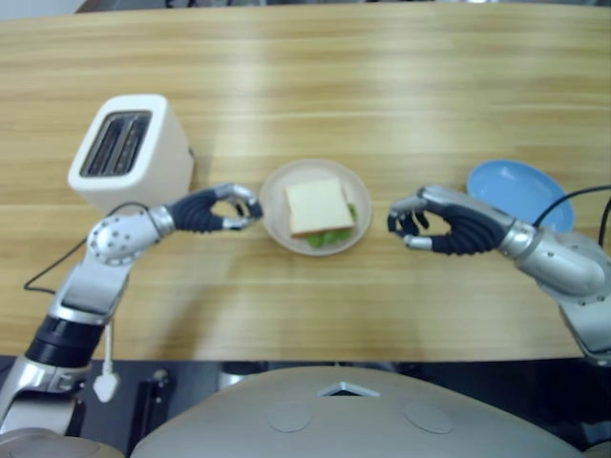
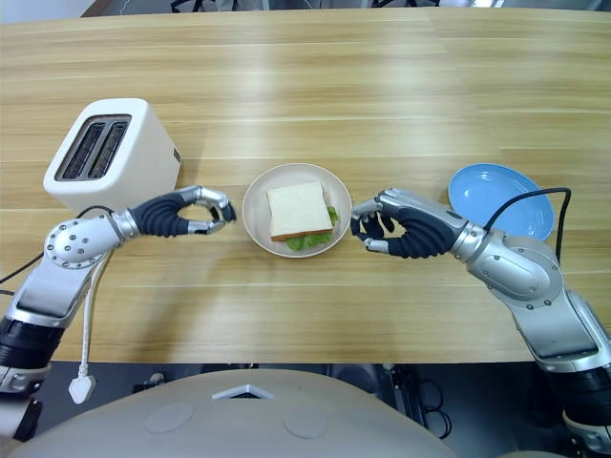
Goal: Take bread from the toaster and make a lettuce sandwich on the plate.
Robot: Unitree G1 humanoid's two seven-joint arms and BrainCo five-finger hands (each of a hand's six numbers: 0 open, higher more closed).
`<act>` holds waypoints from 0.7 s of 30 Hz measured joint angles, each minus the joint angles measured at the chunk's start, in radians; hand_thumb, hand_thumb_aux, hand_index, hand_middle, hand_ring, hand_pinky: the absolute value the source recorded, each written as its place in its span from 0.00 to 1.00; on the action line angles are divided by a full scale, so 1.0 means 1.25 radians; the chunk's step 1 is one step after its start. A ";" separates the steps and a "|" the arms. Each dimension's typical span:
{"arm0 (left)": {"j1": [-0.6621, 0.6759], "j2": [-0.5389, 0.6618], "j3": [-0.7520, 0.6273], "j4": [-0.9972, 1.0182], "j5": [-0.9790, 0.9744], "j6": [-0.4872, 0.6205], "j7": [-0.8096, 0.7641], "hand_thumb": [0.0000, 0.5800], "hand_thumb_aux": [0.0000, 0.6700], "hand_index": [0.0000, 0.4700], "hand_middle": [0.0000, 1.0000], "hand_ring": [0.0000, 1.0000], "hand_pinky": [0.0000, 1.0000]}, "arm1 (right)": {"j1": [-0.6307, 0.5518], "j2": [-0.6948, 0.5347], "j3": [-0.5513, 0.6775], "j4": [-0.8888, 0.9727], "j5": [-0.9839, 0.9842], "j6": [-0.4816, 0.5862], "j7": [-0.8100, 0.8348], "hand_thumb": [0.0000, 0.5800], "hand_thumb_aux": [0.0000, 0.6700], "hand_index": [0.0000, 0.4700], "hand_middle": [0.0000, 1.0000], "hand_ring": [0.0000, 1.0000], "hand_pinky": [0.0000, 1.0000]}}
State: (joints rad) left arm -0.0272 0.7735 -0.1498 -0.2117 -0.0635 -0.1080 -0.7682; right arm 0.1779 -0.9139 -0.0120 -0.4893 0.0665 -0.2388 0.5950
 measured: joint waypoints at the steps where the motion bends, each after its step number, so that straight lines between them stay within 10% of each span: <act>1: 0.004 0.009 -0.012 0.010 0.012 0.007 -0.020 1.00 1.00 0.98 1.00 1.00 1.00 | -0.006 0.009 0.025 -0.002 0.000 0.011 0.017 1.00 1.00 0.98 1.00 1.00 1.00; 12: -0.007 -0.003 -0.191 0.076 0.142 0.101 -0.142 1.00 1.00 0.98 1.00 1.00 1.00 | -0.114 0.141 0.382 0.158 -0.233 0.126 0.152 1.00 1.00 0.98 1.00 1.00 1.00; 21: -0.192 -0.129 -0.262 0.320 0.322 0.061 -0.009 1.00 1.00 0.98 1.00 1.00 1.00 | -0.258 0.226 0.419 0.409 -0.391 0.105 0.061 1.00 1.00 0.98 1.00 1.00 1.00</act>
State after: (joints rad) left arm -0.2678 0.6120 -0.4771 0.1880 0.3388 -0.0319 -0.7794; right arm -0.1449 -0.6309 0.5118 0.0224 -0.4218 -0.1071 0.6716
